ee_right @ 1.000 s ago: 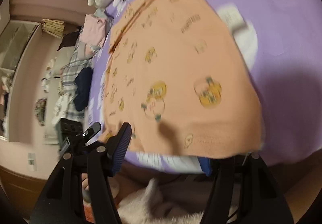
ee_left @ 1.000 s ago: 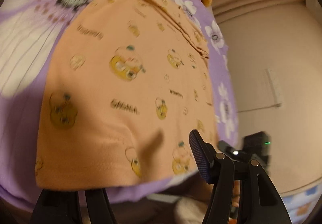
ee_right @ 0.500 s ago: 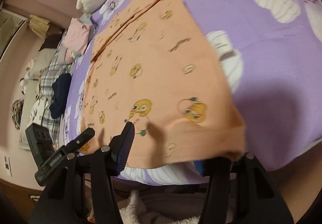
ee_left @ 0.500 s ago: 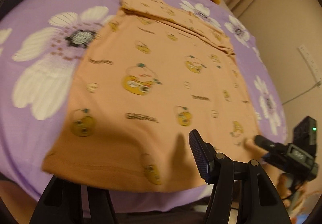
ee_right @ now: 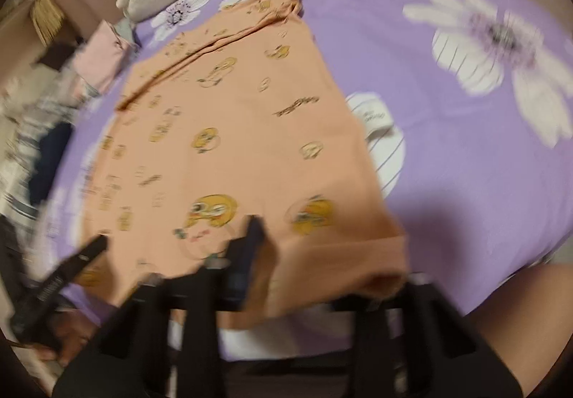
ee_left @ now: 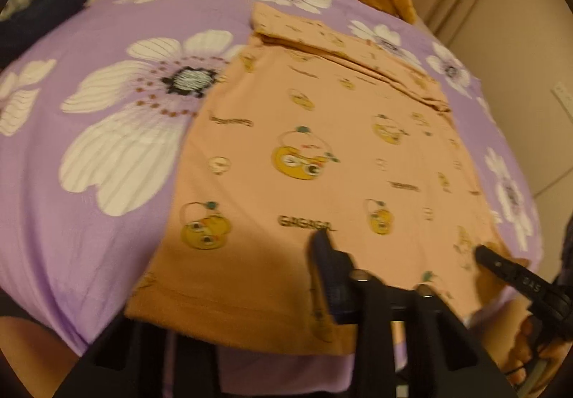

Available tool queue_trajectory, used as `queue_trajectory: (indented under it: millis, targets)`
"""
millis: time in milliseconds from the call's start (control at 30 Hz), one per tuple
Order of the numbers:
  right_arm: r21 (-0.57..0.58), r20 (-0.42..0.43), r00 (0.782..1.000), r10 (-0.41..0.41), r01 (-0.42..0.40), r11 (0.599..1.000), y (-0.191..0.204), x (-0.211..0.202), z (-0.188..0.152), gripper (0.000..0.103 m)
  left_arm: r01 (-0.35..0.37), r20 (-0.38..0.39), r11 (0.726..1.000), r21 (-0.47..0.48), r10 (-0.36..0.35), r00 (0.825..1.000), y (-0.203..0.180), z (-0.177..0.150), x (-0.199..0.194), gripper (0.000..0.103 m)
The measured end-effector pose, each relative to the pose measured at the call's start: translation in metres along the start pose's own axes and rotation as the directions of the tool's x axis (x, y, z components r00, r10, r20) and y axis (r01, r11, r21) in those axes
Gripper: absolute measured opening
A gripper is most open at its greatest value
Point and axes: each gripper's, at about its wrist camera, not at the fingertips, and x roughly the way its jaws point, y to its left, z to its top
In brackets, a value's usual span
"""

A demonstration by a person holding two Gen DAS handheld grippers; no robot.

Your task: Fold small clothes

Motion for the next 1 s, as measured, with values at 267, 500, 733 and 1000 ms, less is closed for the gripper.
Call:
queue_trajectory:
  millis: [267, 500, 733, 1000]
  targets:
    - [0.07, 0.061, 0.988, 0.142, -0.146, 0.987, -0.019, -0.015, 0.012, 0.005, 0.11, 0.105, 0.982, -0.155, -0.095, 0.99, 0.025, 0.027, -0.027, 0.004]
    - [0.037, 0.193, 0.95, 0.245, -0.256, 0.966, -0.003, -0.052, 0.055, 0.005, 0.129, 0.252, 0.986, -0.109, -0.098, 0.963, 0.0, 0.082, -0.059, 0.003]
    - [0.009, 0.343, 0.894, 0.289, -0.31, 0.951, 0.015, -0.069, 0.147, 0.005, 0.159, 0.343, 0.98, -0.116, -0.11, 0.933, -0.014, 0.183, -0.039, 0.003]
    - [0.095, 0.265, 0.954, 0.139, -0.169, 0.981, 0.022, 0.04, 0.267, 0.005, 0.023, 0.192, 0.985, -0.173, 0.011, 0.981, -0.01, 0.27, 0.11, 0.003]
